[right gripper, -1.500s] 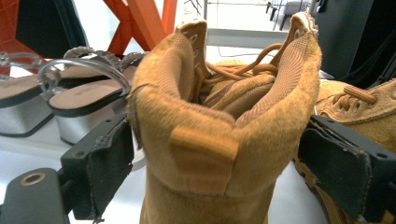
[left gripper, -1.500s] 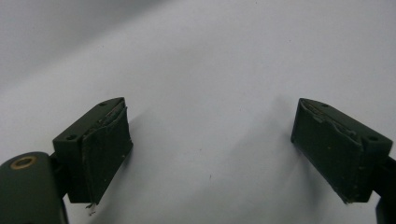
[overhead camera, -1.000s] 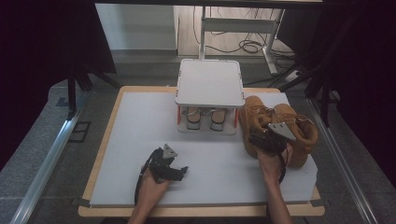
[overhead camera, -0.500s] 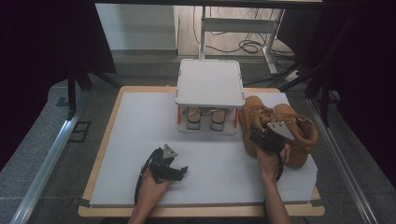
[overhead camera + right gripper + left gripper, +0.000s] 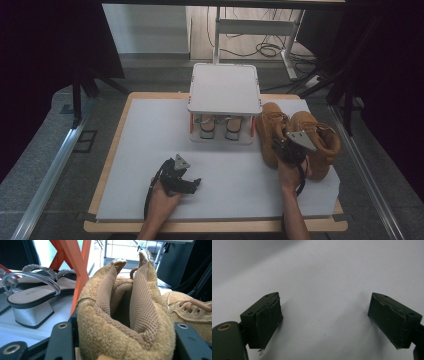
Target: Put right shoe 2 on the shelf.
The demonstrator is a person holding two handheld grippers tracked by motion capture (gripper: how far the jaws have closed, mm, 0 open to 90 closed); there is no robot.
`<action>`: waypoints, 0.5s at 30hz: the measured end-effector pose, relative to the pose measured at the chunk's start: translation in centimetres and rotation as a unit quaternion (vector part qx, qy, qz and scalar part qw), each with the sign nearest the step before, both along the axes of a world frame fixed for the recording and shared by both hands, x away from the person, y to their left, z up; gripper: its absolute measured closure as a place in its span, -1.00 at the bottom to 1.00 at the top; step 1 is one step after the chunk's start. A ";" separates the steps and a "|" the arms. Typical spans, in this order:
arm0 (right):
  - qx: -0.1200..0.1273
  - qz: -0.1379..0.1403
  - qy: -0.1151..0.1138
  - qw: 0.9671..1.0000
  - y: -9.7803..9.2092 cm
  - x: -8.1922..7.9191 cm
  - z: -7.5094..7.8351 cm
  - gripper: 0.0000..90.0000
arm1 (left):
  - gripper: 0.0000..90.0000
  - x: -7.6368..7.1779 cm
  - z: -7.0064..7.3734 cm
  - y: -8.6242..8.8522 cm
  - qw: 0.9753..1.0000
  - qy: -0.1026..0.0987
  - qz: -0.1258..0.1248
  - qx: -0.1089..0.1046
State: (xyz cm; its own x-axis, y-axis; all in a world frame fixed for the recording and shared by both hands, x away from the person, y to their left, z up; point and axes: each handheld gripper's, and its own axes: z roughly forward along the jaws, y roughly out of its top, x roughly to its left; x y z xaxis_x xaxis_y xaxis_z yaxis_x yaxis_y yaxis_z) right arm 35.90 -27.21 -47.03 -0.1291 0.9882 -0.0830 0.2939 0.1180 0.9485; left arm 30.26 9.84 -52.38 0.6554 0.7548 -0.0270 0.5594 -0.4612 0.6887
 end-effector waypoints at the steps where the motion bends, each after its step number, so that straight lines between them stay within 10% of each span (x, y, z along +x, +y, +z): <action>1: 0.000 -0.001 -0.001 1.000 0.0 0.0 0.0 0.05 | -0.74 0.0 0.0 0.0 1.000 0.000 0.000 0.000; 15: -0.013 0.010 -0.006 1.000 0.5 -1.0 1.7 0.11 | -0.74 0.0 0.0 0.0 1.000 -0.001 0.000 0.000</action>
